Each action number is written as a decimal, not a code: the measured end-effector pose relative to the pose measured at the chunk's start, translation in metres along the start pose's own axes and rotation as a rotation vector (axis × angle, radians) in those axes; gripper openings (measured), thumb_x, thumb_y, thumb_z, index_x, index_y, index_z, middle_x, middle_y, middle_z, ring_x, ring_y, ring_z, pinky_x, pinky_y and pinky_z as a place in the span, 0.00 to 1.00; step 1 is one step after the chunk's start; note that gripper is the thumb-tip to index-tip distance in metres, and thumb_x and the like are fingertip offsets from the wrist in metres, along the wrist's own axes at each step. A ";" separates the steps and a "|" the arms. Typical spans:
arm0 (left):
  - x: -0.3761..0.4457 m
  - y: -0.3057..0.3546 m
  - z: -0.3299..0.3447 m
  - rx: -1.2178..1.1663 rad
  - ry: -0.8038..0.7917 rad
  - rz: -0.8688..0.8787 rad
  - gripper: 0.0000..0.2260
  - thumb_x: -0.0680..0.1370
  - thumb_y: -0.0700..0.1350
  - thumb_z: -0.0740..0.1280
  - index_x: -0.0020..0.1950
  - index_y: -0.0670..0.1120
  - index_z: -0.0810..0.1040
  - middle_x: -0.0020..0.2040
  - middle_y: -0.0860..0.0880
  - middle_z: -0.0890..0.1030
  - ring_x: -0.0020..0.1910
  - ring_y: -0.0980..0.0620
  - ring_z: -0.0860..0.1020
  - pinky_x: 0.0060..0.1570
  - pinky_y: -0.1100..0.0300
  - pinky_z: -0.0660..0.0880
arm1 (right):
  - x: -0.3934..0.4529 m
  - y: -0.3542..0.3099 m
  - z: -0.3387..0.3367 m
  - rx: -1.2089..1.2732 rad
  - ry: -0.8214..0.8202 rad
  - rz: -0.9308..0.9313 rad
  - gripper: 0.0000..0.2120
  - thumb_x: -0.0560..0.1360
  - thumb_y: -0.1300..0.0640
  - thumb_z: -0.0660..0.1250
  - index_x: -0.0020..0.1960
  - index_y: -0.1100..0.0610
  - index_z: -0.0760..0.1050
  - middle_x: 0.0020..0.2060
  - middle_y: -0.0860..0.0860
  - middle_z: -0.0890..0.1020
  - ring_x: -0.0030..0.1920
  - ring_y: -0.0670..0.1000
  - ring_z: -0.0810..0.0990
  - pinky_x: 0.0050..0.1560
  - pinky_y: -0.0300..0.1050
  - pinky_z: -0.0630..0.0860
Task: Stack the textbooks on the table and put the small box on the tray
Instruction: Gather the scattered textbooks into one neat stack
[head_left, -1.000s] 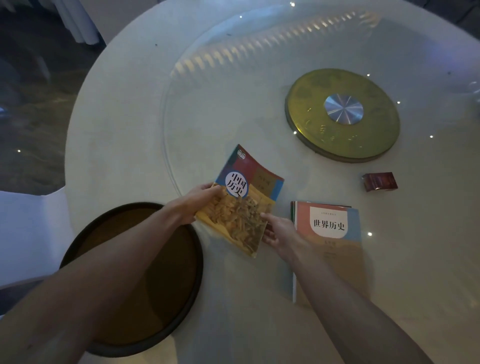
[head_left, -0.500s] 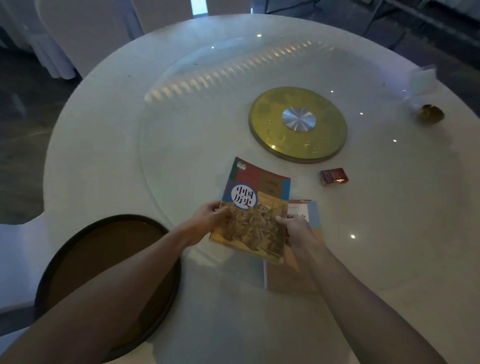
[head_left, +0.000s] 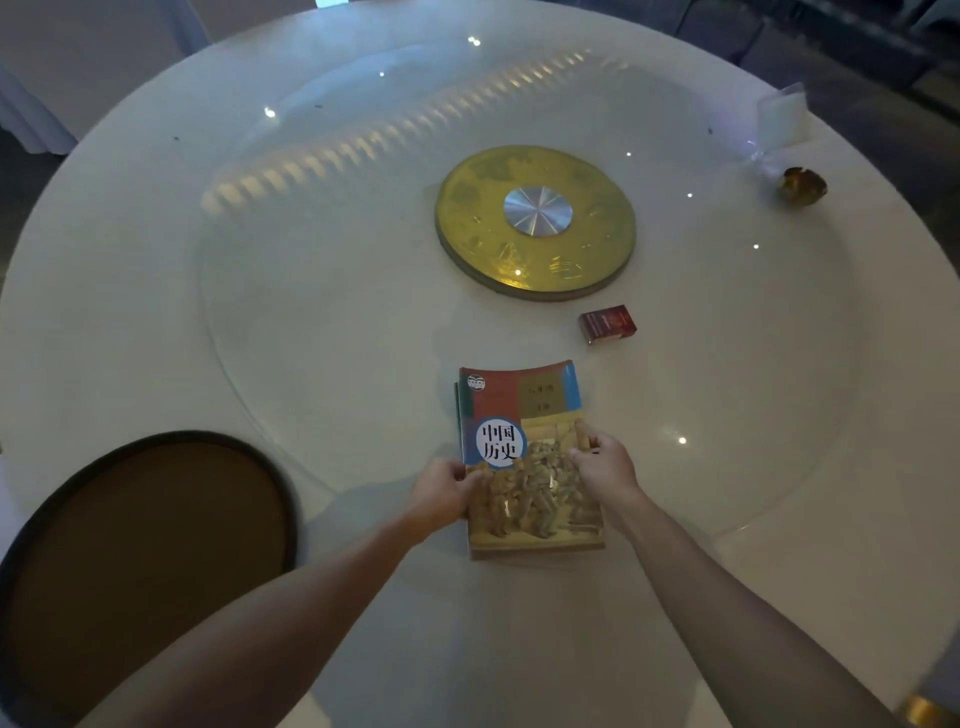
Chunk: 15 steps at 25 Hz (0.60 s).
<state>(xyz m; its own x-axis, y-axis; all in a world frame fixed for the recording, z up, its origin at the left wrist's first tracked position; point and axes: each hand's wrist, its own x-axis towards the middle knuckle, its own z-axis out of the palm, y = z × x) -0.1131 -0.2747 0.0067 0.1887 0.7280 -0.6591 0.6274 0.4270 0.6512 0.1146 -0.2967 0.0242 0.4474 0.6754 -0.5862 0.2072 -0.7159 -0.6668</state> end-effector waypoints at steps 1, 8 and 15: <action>-0.001 0.001 0.006 0.104 0.024 -0.007 0.17 0.79 0.54 0.66 0.44 0.41 0.84 0.40 0.44 0.86 0.31 0.52 0.80 0.29 0.59 0.77 | 0.001 0.002 -0.001 -0.037 0.004 0.000 0.09 0.76 0.61 0.65 0.52 0.53 0.81 0.47 0.56 0.86 0.45 0.57 0.84 0.45 0.55 0.81; -0.004 0.005 0.011 0.224 0.239 -0.036 0.19 0.75 0.55 0.71 0.59 0.44 0.76 0.50 0.47 0.80 0.50 0.47 0.79 0.43 0.57 0.73 | 0.011 0.012 -0.001 -0.264 0.044 -0.032 0.10 0.76 0.56 0.64 0.52 0.58 0.81 0.49 0.56 0.84 0.46 0.55 0.82 0.44 0.51 0.79; 0.013 0.016 0.019 0.003 0.244 0.003 0.13 0.77 0.43 0.67 0.60 0.42 0.83 0.52 0.44 0.86 0.44 0.51 0.80 0.31 0.65 0.69 | 0.020 0.014 0.000 -0.407 0.098 -0.022 0.13 0.75 0.52 0.64 0.51 0.59 0.80 0.52 0.56 0.82 0.51 0.59 0.81 0.52 0.54 0.80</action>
<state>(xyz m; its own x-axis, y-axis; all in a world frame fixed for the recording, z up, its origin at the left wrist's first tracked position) -0.0864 -0.2686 0.0015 0.0025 0.8372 -0.5469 0.6291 0.4238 0.6517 0.1262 -0.2930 0.0035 0.5154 0.6852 -0.5147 0.5355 -0.7264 -0.4307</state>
